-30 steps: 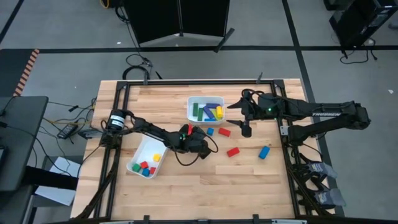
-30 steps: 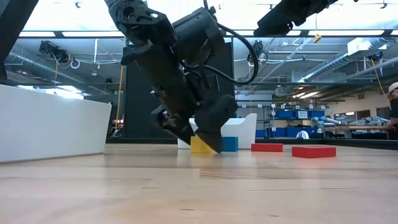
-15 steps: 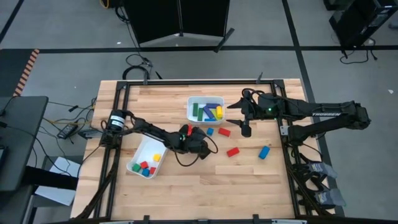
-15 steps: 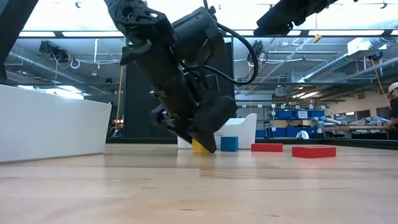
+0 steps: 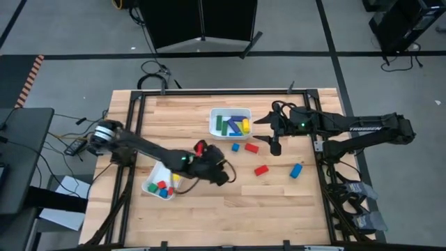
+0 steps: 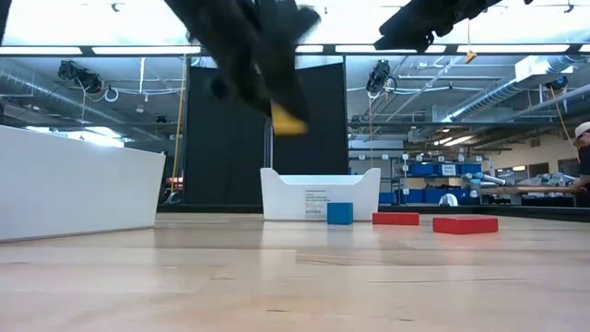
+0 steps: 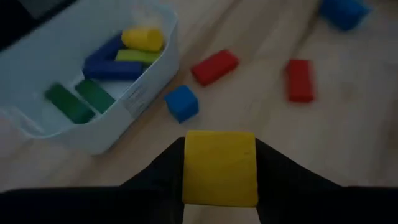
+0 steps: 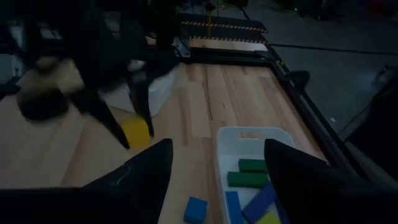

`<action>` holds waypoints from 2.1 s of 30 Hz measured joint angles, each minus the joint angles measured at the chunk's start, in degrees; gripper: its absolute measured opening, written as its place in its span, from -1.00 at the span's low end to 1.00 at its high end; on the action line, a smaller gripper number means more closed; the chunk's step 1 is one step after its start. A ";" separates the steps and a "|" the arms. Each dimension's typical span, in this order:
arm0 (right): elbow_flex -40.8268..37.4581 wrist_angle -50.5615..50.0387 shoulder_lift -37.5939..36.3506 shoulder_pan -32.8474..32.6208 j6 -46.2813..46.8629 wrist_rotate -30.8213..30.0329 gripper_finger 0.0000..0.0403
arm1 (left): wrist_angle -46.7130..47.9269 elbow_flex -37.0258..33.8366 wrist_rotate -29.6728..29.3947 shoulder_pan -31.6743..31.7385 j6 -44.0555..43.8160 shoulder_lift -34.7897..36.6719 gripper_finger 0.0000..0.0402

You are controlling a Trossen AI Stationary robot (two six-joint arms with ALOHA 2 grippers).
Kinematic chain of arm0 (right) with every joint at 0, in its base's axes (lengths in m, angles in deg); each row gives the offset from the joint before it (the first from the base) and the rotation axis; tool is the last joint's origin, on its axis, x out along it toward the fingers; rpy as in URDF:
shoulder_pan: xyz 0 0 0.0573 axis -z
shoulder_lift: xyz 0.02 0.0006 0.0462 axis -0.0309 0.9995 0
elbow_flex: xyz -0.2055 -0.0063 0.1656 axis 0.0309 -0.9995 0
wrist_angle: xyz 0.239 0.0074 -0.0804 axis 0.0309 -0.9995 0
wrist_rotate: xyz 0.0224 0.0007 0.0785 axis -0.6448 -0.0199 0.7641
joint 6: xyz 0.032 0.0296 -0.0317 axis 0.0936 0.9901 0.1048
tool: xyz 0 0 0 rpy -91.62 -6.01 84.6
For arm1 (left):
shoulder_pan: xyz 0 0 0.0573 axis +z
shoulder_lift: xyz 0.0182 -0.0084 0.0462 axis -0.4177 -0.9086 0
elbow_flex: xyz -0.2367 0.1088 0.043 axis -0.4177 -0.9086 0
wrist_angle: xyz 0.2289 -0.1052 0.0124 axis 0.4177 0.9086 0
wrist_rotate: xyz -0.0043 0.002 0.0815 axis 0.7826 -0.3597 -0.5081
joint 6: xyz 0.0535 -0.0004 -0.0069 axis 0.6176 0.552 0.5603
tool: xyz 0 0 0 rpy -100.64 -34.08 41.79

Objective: Sort blocks by size
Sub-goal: Put the square yellow block into the bottom white bin, then put the rectangular red block into the top white bin

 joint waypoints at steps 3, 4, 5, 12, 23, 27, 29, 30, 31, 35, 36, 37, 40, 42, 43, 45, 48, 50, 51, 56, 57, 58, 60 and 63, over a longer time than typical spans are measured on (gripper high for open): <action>-1.76 2.45 0.13 -1.15 -0.02 0.07 0.28 | 4.97 0.00 -2.35 -3.31 0.17 5.73 -0.31; -2.28 3.30 0.25 -1.45 -0.01 0.08 0.26 | 7.33 0.01 -3.42 -4.60 -0.14 7.55 -0.31; -2.84 4.12 0.32 -1.89 0.01 0.08 0.25 | 9.77 0.03 -4.27 -5.85 -0.67 9.49 -0.31; -6.86 9.10 0.77 -4.50 1.51 0.14 0.17 | 33.90 0.07 -2.50 -15.36 -16.82 17.15 -0.31; -11.78 17.92 0.79 -8.59 2.60 0.11 0.06 | 53.67 0.04 13.96 -24.89 -28.98 17.37 -0.31; -12.93 20.34 0.79 -8.90 2.71 0.06 0.02 | 53.25 0.04 15.82 -25.08 -30.09 17.31 -0.31; -13.42 21.03 0.79 -8.91 3.11 0.04 0.00 | 52.63 0.04 15.79 -24.80 -30.13 16.69 -0.31; -13.46 21.02 0.79 -8.91 3.35 0.03 -0.01 | 52.77 0.05 15.89 -24.72 -30.23 16.13 -0.31; -13.54 21.03 0.79 -8.93 3.56 0.02 -0.02 | 53.06 0.04 15.90 -24.71 -30.41 15.49 -0.31; -13.64 20.65 0.79 -8.98 4.65 0.00 -0.04 | 54.87 0.04 15.47 -24.60 -32.97 12.76 -0.31; -13.64 20.70 0.79 -9.00 4.81 0.01 -0.05 | 54.82 0.04 15.45 -24.54 -33.06 12.11 -0.31; -13.64 20.67 0.79 -9.00 4.89 0.00 -0.05 | 54.65 0.04 15.43 -24.45 -33.08 11.58 -0.31; -13.64 20.61 0.79 -9.00 5.76 0.00 -0.04 | 54.86 0.04 15.22 -24.40 -33.15 11.03 -0.24; -13.64 20.37 0.79 -9.00 6.61 0.00 -0.03 | 54.91 0.04 15.21 -24.42 -33.36 11.03 0.05; -13.64 19.79 0.79 -9.00 7.23 0.00 -0.03 | 55.04 0.04 15.21 -24.43 -33.52 11.03 0.22; -13.64 17.01 0.79 -9.00 8.52 -0.68 -0.02 | 55.53 0.04 15.18 -24.45 -34.60 11.27 0.54; -13.64 9.28 0.79 -9.28 10.94 -3.53 0.02 | 56.35 0.41 14.18 -24.47 -36.31 11.40 0.87; -13.64 3.23 0.79 -9.77 12.61 -5.55 0.05 | 55.64 1.07 12.29 -24.90 -36.45 11.40 0.94; -13.64 0.46 0.79 -10.06 13.83 -6.06 0.07 | 55.63 1.47 10.79 -25.21 -36.42 11.40 0.93; -13.64 -8.39 1.11 -12.74 17.97 -6.19 0.17 | 54.01 3.90 0.06 -26.55 -36.05 11.40 0.77; -13.64 -9.62 1.31 -13.77 17.96 -5.51 0.19 | 53.19 4.39 -2.28 -26.83 -35.97 11.40 0.75; -13.64 -10.93 1.65 -14.93 17.71 -5.17 0.21 | 52.31 4.88 -4.70 -27.12 -35.75 11.40 0.72; -13.64 -12.23 2.71 -17.01 16.35 -4.36 0.26 | 50.35 5.52 -8.41 -27.50 -34.67 11.40 0.69; -13.64 -12.64 5.19 -19.50 14.72 -4.23 0.34 | 45.33 6.00 -13.13 -27.55 -31.60 11.40 0.65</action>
